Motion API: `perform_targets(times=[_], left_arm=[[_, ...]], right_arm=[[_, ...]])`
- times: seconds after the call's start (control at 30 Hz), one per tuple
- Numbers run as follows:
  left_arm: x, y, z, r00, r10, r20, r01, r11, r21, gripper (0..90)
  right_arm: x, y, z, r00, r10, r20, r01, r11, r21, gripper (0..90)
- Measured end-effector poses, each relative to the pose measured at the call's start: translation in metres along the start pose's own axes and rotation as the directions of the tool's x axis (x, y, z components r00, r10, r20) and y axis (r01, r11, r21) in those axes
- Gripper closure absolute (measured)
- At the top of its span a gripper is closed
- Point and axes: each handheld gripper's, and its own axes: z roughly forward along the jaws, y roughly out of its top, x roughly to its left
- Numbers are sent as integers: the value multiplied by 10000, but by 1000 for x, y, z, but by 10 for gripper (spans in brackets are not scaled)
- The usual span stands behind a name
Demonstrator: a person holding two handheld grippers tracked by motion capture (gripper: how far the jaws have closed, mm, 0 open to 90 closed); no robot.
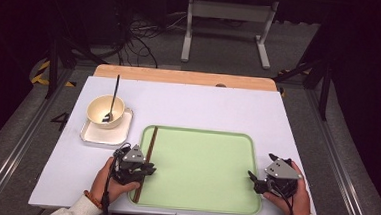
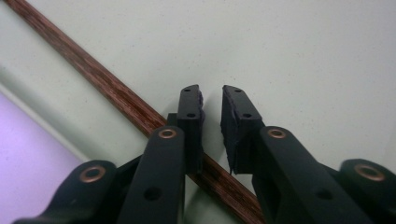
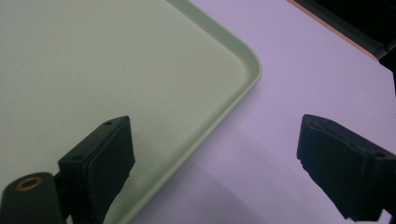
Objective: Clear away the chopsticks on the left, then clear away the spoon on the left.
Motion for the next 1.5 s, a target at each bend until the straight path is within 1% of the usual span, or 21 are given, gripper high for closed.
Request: perform_targets(times=[0.1,0.17,0.27,0.33,0.4,0.43,0.57,0.63,0.7,0.77,0.83,0.93,1.0,1.1,1.13,1.17,1.27,1.33,1.37,1.4,1.5], left_arm=[[-3,2,2,9988,378,-316,-375,9992,110,731],[-5,4,3,9980,552,-318,-549,9984,102,712],[-6,6,2,9942,947,-515,-943,9955,115,692],[-7,7,0,9881,1335,-766,-1329,9911,119,659],[-9,7,-3,9852,1524,-779,-1534,9881,-66,635],[-10,7,-5,9845,1577,-761,-1594,9871,-171,621],[-12,8,-13,9753,1966,-1005,-2010,9789,-354,543],[-13,8,-16,9669,2208,-1279,-2271,9732,-365,477],[-13,9,-18,9628,2321,-1382,-2397,9700,-407,434],[-14,9,-20,9626,2279,-1464,-2375,9700,-517,389],[-14,8,-22,9577,2260,-1780,-2390,9695,-548,313],[-14,6,-27,9533,2166,-2103,-2334,9707,-579,257],[-12,4,-31,9576,1988,-2087,-2183,9730,-751,218],[-8,2,-41,9575,1853,-2210,-2089,9739,-885,204],[-7,2,-44,9552,1862,-2301,-2108,9737,-870,206],[-5,2,-48,9498,1836,-2533,-2095,9746,-794,211],[3,1,-58,9545,1474,-2594,-1818,9767,-1139,213],[6,0,-62,9531,1364,-2703,-1746,9770,-1227,212],[13,-1,-70,9510,1150,-2871,-1607,9769,-1410,212],[13,-1,-70,9510,1150,-2871,-1607,9769,-1410,212],[25,-3,-80,9451,729,-3186,-1328,9763,-1706,210]], right_arm=[[0,0,-1,9998,131,-120,-131,9999,18,115],[-1,-1,-2,9998,164,-116,-164,9999,1,115],[-2,-1,-3,9996,253,-148,-254,9997,-54,115],[-2,0,-2,9993,228,-303,-228,9997,-4,113],[-1,1,-2,9982,189,-578,-186,9998,52,110],[0,1,-3,9982,113,-588,-110,9999,48,110],[3,4,-5,9976,-16,-699,16,10000,0,109],[2,5,-6,9978,-55,-662,52,10000,-47,109],[1,6,-8,9979,-1,-654,-6,9999,-119,108],[0,6,-10,9981,43,-611,-55,9998,-201,108],[-1,6,-11,9982,68,-598,-84,9996,-256,109],[-1,8,-11,9984,47,-564,-66,9994,-328,109],[-1,10,-10,9983,19,-582,-41,9993,-374,109],[0,12,-9,9982,-33,-597,7,9991,-425,109],[0,12,-9,9981,-37,-619,11,9991,-417,109],[0,12,-8,9981,-50,-622,24,9991,-422,109],[-1,12,-8,9980,-29,-627,-1,9989,-469,109],[-1,13,-8,9980,-16,-634,-16,9987,-505,109],[-1,13,-7,9979,-9,-647,-25,9986,-524,109],[-1,13,-7,9979,-9,-647,-25,9986,-524,109],[-1,13,-5,9974,-37,-716,6,9991,-420,109]])
